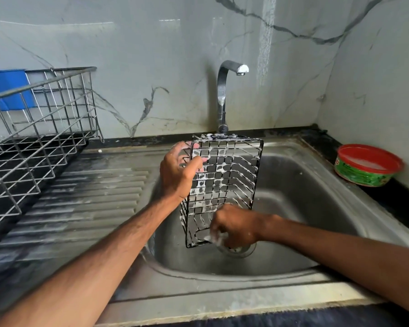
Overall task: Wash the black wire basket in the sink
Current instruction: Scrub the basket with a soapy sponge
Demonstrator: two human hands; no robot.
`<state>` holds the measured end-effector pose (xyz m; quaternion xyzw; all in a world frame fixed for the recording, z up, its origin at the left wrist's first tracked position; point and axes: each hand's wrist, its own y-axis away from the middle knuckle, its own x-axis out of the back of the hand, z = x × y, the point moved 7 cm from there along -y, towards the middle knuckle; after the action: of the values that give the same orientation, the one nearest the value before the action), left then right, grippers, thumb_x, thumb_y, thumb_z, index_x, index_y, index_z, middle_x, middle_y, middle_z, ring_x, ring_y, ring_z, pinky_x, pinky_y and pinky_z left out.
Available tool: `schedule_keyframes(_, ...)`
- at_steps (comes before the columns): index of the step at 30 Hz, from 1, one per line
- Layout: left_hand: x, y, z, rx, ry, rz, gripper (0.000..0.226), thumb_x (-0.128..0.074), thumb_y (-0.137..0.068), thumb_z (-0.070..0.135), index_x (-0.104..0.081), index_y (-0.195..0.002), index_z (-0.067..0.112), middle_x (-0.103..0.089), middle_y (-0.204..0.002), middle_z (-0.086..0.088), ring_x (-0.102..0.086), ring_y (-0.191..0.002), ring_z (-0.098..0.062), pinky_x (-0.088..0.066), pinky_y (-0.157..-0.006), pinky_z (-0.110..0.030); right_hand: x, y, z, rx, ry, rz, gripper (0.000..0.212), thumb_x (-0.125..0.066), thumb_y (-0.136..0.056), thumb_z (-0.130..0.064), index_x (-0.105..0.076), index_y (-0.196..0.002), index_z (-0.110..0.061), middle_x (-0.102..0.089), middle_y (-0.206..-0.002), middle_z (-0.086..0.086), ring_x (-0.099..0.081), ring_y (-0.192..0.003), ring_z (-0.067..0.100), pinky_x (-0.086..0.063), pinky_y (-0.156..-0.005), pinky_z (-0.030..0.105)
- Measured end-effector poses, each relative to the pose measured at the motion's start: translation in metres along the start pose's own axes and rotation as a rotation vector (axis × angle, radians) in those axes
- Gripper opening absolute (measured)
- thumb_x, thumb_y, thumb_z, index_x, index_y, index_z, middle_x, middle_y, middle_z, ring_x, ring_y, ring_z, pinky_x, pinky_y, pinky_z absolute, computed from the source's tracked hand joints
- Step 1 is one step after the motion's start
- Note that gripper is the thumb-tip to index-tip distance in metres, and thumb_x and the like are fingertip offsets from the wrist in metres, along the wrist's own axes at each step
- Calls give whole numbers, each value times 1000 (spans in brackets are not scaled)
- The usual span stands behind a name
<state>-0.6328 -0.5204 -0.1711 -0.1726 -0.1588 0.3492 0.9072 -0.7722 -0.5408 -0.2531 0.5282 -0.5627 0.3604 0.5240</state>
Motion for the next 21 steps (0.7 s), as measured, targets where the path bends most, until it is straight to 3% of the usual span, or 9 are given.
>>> schedule_keyframes(1,1,1,1,6,20,21,81,-65,-66,53,-63,-133,8,-76,-113,3,-73,-104,-25,-59,-92,-42,1,-3,-8,17,-46,30,30,-71,-75,0,-78,-101,-13,-77,-98,3,-70,-88,16,-53,-74,25)
schedule_keyframes(3,0,2,2,19,90,44,72,-63,-66,47,-66,-123,2,-78,-105,-9,-77,-96,-27,-63,-83,-41,5,-9,-13,5,-65,85,29,-69,-79,1,-76,-104,-11,-76,-103,4,-70,-93,17,-51,-74,22)
schedule_keyframes(6,1,0,1,38,193,59,64,-63,-69,40,-65,-119,-1,-73,-108,-26,-79,-94,-31,-63,-79,-57,2,-7,2,-65,45,100,28,-69,-81,0,-72,-106,-12,-71,-107,7,-68,-99,23,-55,-78,30)
schedule_keyframes(8,4,-1,-1,53,185,71,64,-63,-68,41,-65,-118,0,-76,-97,-18,-79,-92,-29,-63,-78,-58,2,0,18,-137,138,103,31,-69,-80,-3,-70,-108,-16,-68,-112,7,-65,-103,26,-55,-84,35)
schedule_keyframes(11,6,2,-1,52,101,64,78,-61,-66,47,-61,-128,0,-74,-68,3,-80,-86,-23,-65,-76,-48,0,6,24,-180,204,75,32,-69,-78,-5,-70,-106,-20,-67,-113,6,-65,-106,27,-55,-88,37)
schedule_keyframes(13,5,2,-1,54,57,65,87,-60,-65,51,-57,-138,3,-76,-71,2,-80,-82,-21,-64,-71,-41,0,6,21,-196,229,54,31,-72,-78,-6,-70,-105,-20,-66,-114,7,-65,-106,28,-55,-89,38)
schedule_keyframes(16,6,1,0,70,23,74,87,-60,-66,55,-54,-141,11,-79,-77,3,-79,-79,-24,-61,-71,-52,5,6,19,-241,306,64,32,-71,-83,-7,-65,-114,-11,-63,-117,12,-64,-109,30,-53,-90,40)
schedule_keyframes(19,6,0,-5,101,-22,80,61,-61,-63,58,-58,-120,36,-79,-76,-2,-77,-75,-30,-59,-73,-56,11,8,23,-275,408,94,33,-61,-92,-3,-56,-125,-6,-58,-122,14,-60,-112,29,-49,-89,35)
schedule_keyframes(21,4,0,-7,121,-27,78,57,-60,-62,60,-61,-113,36,-78,-72,2,-76,-74,-30,-59,-72,-54,10,4,26,-270,454,99,30,-52,-95,1,-55,-124,-5,-59,-121,14,-61,-110,28,-48,-86,35)
